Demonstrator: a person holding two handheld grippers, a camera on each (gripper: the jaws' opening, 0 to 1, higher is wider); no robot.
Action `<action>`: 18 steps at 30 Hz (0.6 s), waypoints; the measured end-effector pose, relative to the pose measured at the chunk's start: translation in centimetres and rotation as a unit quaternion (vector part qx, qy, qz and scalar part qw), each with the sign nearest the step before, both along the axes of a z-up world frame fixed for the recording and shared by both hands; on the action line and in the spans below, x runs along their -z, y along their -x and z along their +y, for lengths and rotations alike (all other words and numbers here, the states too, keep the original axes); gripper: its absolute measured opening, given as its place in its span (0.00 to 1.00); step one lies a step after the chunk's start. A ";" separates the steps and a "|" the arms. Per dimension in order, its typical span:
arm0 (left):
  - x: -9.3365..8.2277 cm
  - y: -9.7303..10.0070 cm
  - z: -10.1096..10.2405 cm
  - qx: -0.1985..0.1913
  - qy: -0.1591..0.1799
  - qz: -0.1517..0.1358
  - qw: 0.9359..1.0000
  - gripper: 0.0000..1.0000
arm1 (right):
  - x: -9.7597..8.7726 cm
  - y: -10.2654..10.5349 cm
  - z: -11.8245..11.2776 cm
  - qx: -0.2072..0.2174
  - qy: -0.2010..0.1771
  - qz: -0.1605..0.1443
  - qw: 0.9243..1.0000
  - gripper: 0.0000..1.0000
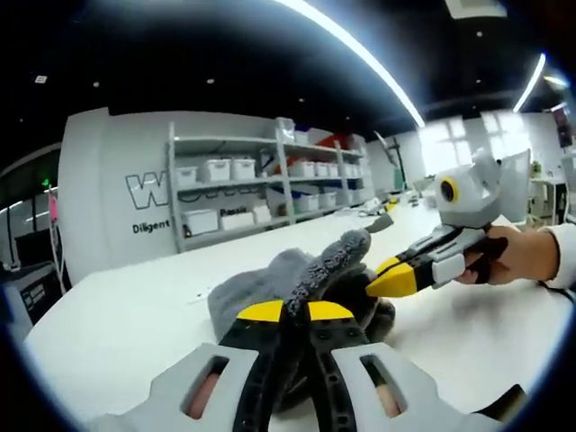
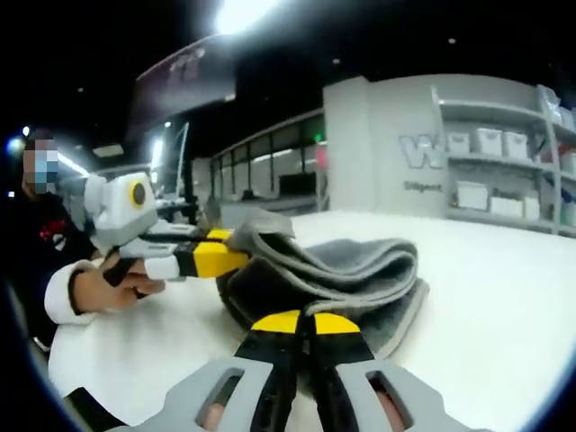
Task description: Open the folded towel by lifting each exposed corner and separating the folded layers until the towel lies flat within the target outline without major curled edges
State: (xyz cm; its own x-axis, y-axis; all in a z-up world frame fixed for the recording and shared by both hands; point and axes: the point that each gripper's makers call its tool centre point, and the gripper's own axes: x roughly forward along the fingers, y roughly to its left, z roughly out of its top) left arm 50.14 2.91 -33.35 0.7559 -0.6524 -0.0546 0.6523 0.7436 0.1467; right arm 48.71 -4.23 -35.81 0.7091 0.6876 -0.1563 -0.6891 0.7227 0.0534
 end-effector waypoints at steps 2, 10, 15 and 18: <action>0.1 0.2 -0.2 0.004 -0.003 -0.001 1.000 0.06 | -0.3 -0.1 0.0 0.001 -0.010 -0.005 1.000 0.00; 0.4 0.8 -1.1 0.023 -0.015 -0.003 1.000 0.07 | -1.2 -0.2 -0.4 0.002 -0.078 0.012 0.997 0.00; 0.6 1.3 -1.8 0.032 -0.043 -0.027 0.998 0.12 | -1.4 -0.3 -0.7 0.004 -0.105 0.023 0.994 0.00; 0.4 1.6 -2.3 0.041 -0.054 -0.046 0.997 0.21 | -1.8 -0.2 -0.7 0.003 -0.117 0.019 0.993 0.00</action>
State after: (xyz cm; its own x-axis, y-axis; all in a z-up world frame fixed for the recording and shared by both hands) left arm 48.56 0.61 -33.80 0.7046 -0.7070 -0.0599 0.6909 0.6644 0.2849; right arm 48.88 -4.89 -33.99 0.7100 0.7039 -0.0204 -0.6789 0.6918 0.2459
